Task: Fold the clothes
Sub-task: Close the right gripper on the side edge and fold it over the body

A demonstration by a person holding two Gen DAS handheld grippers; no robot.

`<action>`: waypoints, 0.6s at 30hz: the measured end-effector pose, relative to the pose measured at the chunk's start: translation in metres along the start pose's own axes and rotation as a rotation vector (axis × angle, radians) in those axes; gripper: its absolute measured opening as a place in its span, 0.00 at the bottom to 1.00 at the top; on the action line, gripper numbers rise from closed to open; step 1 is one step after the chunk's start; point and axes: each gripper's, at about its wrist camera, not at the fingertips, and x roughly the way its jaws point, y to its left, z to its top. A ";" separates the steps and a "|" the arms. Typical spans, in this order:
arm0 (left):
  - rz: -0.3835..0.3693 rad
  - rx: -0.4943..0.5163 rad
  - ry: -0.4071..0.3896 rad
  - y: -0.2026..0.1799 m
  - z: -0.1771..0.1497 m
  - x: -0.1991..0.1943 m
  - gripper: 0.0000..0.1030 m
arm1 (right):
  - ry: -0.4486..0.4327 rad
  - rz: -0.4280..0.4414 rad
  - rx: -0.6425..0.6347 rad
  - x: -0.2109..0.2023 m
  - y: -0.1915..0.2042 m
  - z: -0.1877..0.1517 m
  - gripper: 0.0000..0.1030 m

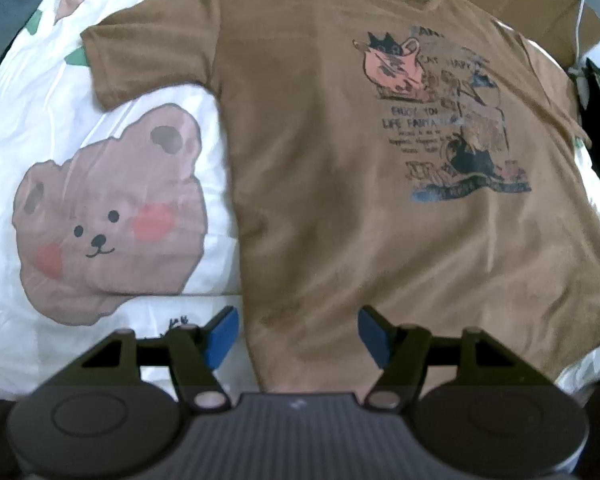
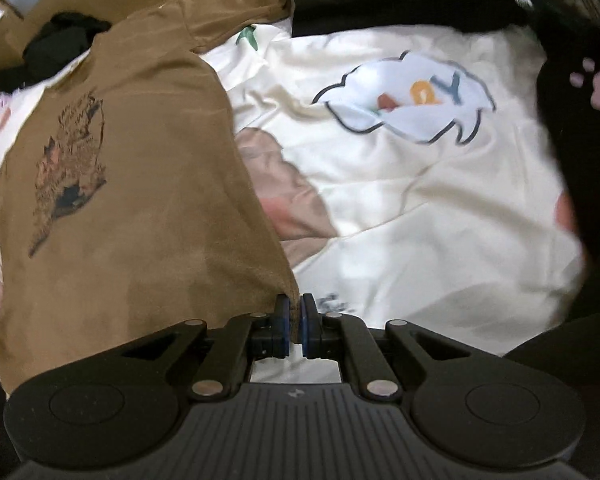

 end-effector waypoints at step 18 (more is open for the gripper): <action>-0.007 0.020 0.032 0.001 0.000 0.004 0.68 | 0.070 0.014 -0.207 -0.045 0.017 0.004 0.05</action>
